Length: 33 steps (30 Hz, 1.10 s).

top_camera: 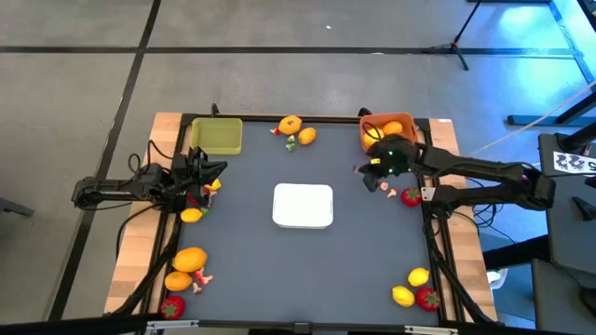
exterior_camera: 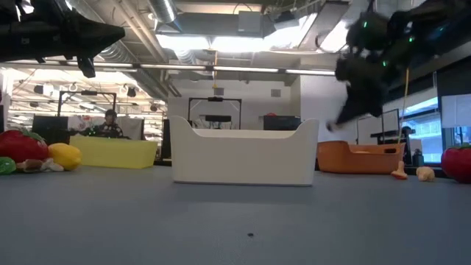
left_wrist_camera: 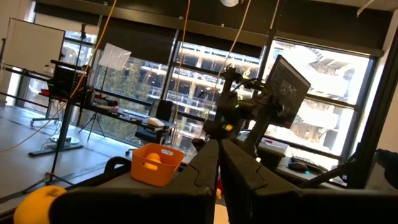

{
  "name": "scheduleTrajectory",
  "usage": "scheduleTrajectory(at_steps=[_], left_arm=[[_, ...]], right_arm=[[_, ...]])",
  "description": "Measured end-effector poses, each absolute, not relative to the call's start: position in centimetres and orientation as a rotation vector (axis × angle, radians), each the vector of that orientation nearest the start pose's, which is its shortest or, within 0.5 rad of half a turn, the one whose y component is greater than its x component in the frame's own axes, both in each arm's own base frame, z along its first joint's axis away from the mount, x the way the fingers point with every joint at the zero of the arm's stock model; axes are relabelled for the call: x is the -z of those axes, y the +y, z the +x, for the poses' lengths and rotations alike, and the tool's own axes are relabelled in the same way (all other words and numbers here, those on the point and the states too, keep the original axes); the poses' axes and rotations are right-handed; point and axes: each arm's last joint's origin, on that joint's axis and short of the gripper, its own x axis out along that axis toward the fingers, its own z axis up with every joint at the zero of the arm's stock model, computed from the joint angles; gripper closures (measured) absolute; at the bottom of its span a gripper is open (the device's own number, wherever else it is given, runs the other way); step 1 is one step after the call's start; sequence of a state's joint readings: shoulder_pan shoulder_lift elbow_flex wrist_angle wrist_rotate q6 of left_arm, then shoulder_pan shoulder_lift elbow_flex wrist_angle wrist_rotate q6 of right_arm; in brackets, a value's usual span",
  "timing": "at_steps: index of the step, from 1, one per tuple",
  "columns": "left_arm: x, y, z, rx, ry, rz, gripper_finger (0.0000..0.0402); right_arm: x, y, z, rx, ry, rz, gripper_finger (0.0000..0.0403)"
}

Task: Sort produce into baskets
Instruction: Put the brown mushroom into the white bin

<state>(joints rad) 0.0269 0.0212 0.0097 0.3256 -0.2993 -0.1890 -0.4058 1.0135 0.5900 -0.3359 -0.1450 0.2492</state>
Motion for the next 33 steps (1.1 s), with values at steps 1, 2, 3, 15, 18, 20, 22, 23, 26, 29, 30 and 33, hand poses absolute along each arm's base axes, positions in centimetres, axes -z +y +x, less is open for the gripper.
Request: scheduleTrajectory(at_steps=[1,2,3,15,18,20,22,23,26,29,30,33], left_arm=[[-19.6,1.1,9.2,-0.293,-0.342,-0.229,0.0389],[-19.6,1.1,9.2,-0.293,-0.342,-0.229,0.0389],[-19.6,1.1,9.2,-0.293,-0.342,-0.229,0.0389],[-19.6,1.1,9.2,-0.294,-0.342,-0.223,0.0389],[-19.6,1.1,9.2,-0.294,-0.342,-0.223,0.0389],[-19.6,1.1,9.2,-0.294,-0.342,-0.223,0.0389],[-19.6,1.1,9.2,-0.294,-0.342,-0.222,0.0389],[-19.6,1.1,9.2,-0.295,-0.342,-0.222,0.0389],[-19.6,1.1,9.2,-0.295,-0.342,-0.222,0.0389],[-19.6,1.1,9.2,-0.295,-0.342,-0.221,0.0389],[-19.6,1.1,9.2,-0.295,-0.341,-0.220,0.0389],[-19.6,1.1,9.2,-0.296,-0.341,-0.216,0.0389]], right_arm=[[-21.9,-7.1,18.8,0.306,0.661,0.441,0.0396],[-22.2,-6.6,19.3,0.272,0.623,0.441,0.0395],[-22.5,-6.2,19.6,0.234,0.589,0.432,0.0395],[-24.0,-1.8,23.3,-0.046,0.347,0.315,0.0395],[-23.2,-1.2,24.0,-0.072,0.373,0.300,0.0395],[-22.7,-1.1,24.5,-0.077,0.384,0.299,0.0395],[-22.0,-1.2,25.0,-0.073,0.402,0.302,0.0395],[-21.7,-1.2,25.2,-0.069,0.417,0.304,0.0395],[-20.5,-1.3,25.7,-0.057,0.464,0.308,0.0395],[-19.5,-1.5,26.2,-0.009,0.497,0.302,0.0395],[-19.2,-1.5,26.3,0.009,0.508,0.298,0.0395],[-18.4,-1.7,26.6,0.063,0.534,0.288,0.0395]])
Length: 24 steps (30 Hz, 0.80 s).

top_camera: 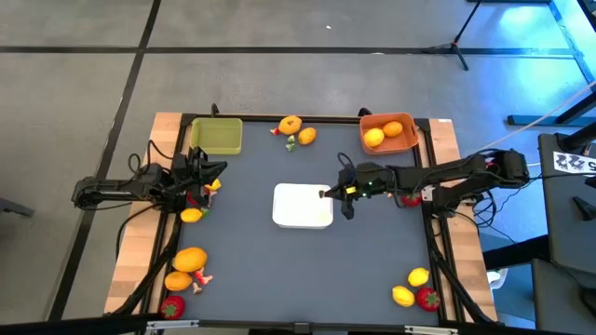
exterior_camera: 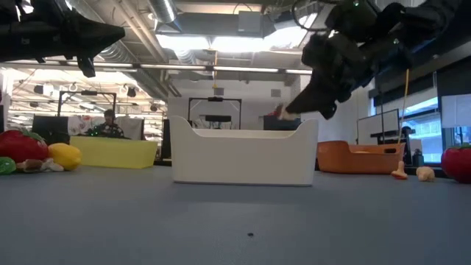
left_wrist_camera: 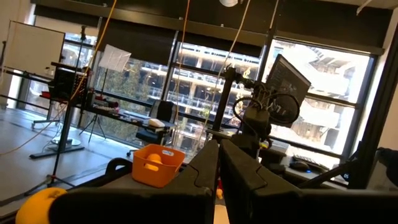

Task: Sort produce into baskets
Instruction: Put the brown mushroom into the white bin, then put the red mushroom into the white bin

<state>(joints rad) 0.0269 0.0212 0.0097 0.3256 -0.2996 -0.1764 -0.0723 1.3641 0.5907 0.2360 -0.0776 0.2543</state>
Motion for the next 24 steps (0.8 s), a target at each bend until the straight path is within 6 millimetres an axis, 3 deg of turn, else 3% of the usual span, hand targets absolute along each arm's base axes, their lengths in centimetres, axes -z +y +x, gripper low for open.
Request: scheduleTrajectory(at_steps=[11,20,24], left_arm=[[-19.6,1.1,9.2,-0.296,-0.340,-0.216,0.0389],[-19.6,1.1,9.2,-0.296,-0.340,-0.215,0.0389],[-19.6,1.1,9.2,-0.296,-0.340,-0.215,0.0389]], right_arm=[[-17.9,-1.8,26.7,0.083,0.552,0.286,0.0390],[-18.0,-1.7,26.7,0.076,0.558,0.269,0.0283],[-19.6,-1.7,26.6,0.044,0.611,0.243,0.0252]])
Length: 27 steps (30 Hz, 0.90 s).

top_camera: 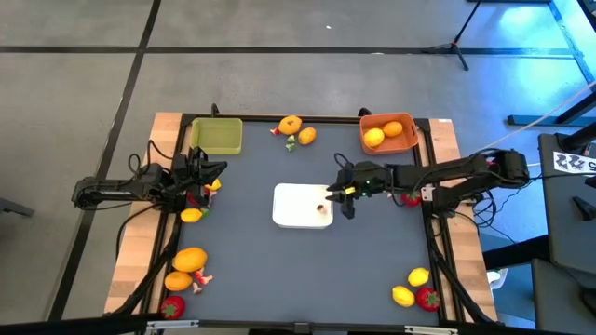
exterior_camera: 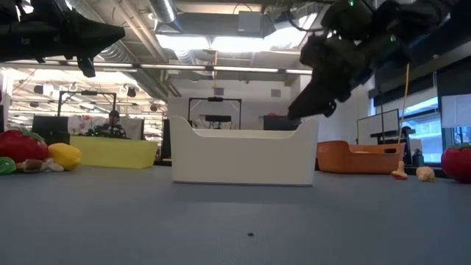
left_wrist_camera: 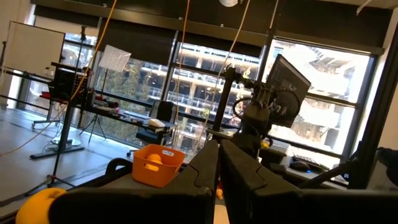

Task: Sort produce into baskets
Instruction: Put the red mushroom into the white bin

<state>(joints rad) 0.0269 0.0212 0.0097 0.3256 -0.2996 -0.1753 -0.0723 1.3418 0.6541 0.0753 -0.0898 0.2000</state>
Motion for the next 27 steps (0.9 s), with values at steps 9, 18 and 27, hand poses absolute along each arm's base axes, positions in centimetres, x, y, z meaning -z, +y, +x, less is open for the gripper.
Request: scheduleTrajectory(at_steps=[9,18,27], left_arm=[[-19.6,1.1,9.2,-0.296,-0.340,-0.216,0.0389],[-19.6,1.1,9.2,-0.296,-0.340,-0.216,0.0389],[-19.6,1.1,9.2,-0.296,-0.340,-0.216,0.0389]], right_arm=[[-22.9,-1.5,23.3,0.097,0.854,0.232,0.0245],[-23.4,-1.6,18.8,0.316,1.064,0.266,0.0245],[-21.0,-1.8,16.6,0.541,1.214,0.291,0.0245]])
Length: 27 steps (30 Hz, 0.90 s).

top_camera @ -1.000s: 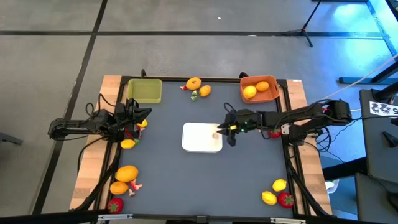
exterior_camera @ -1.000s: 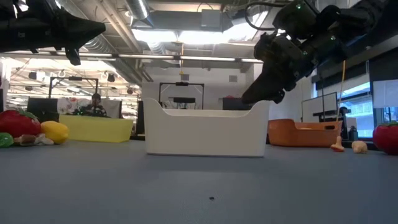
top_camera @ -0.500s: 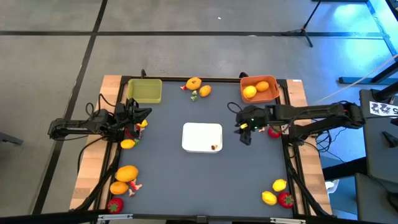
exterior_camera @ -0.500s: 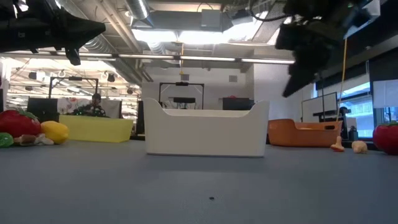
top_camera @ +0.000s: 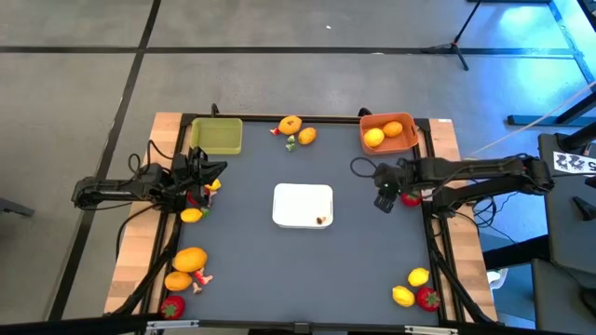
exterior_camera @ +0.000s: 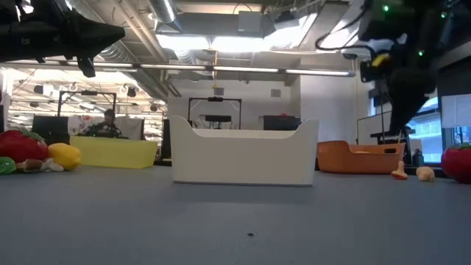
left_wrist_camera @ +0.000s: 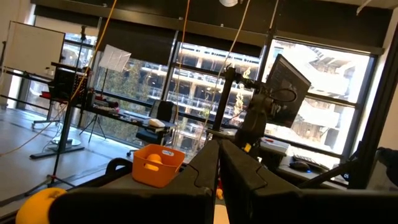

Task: Sort produce into baskets
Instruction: Put the red mushroom into the white bin

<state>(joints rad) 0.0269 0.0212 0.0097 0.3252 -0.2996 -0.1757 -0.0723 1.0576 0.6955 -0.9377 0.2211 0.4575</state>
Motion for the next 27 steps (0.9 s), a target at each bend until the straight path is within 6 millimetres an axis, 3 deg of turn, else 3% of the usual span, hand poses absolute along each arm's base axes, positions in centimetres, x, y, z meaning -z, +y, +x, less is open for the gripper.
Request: scheduleTrajectory(at_steps=[6,14,27], left_arm=[[-19.6,1.1,9.2,-0.296,-0.340,-0.216,0.0389],[-19.6,1.1,9.2,-0.296,-0.340,-0.215,0.0389],[-19.6,1.1,9.2,-0.296,-0.341,-0.217,0.0389]], right_arm=[[-19.0,-2.1,15.6,0.646,1.244,0.345,0.0245],[-17.6,-4.2,15.2,0.759,1.209,0.503,0.0245],[-15.4,-5.7,15.2,0.748,1.255,0.608,0.0256]])
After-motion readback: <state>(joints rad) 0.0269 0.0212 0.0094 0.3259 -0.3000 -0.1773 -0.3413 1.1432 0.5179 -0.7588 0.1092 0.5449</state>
